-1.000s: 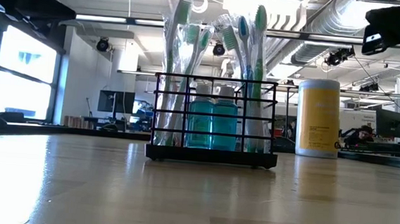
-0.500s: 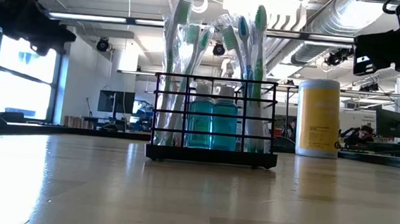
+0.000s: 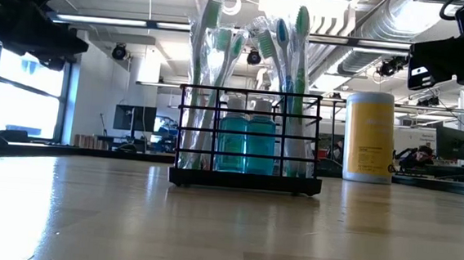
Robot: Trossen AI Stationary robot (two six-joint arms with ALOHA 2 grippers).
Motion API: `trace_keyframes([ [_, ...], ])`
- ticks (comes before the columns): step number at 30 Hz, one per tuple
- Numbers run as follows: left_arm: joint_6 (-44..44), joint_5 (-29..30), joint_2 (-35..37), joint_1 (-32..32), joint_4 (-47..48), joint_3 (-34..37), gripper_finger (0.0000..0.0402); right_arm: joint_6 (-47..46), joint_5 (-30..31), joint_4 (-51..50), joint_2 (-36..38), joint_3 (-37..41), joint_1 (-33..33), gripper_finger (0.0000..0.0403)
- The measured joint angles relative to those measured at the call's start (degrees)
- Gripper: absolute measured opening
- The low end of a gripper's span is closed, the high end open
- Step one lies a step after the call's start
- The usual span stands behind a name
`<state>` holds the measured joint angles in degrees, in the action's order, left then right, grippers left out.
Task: Pick & Place toothbrushing station
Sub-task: Return to Home Position
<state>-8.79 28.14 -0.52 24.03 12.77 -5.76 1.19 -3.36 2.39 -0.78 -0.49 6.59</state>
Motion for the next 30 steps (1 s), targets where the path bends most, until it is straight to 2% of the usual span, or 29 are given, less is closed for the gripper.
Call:
trace_keyframes([
  [5,2.27,-5.11,-0.01,0.00,0.66,0.07,0.0000,-0.04,0.44,-0.48,-0.02,0.02,0.00,0.0002],
  [14,5.66,-4.06,-0.01,-0.02,-0.59,0.15,0.0000,0.44,4.62,-1.05,-0.30,0.04,0.00,0.0002],
  [24,7.19,-1.39,-0.01,-0.02,-1.24,0.27,0.0000,0.40,4.52,-1.05,-0.31,0.09,0.00,0.0002],
  [30,7.05,-1.86,-0.03,-0.02,-1.24,0.26,0.0000,0.15,4.73,-0.77,-0.31,0.09,0.00,0.0003],
])
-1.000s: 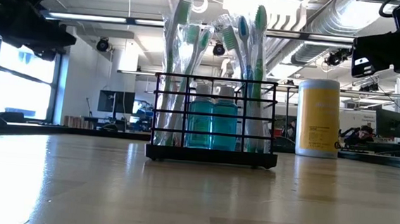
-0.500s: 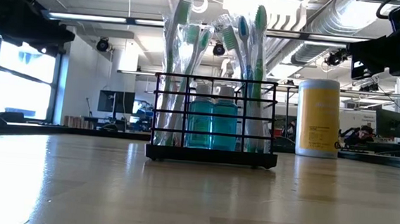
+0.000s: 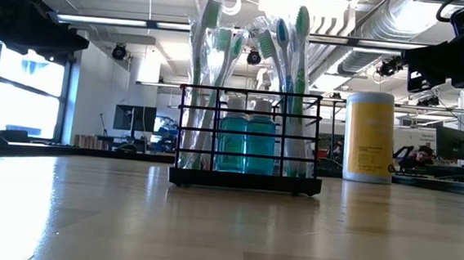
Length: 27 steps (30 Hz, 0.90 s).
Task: Pick & Place toothbrushing station
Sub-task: Return to Home Position
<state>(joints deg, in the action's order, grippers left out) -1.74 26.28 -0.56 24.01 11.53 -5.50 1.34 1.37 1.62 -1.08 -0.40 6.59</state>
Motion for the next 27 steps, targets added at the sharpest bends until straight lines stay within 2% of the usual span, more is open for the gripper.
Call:
trace_keyframes([
  [27,-0.02,-0.13,0.00,0.00,0.07,0.00,0.0000,-0.04,0.00,0.24,0.00,0.09,0.00,0.0009],
])
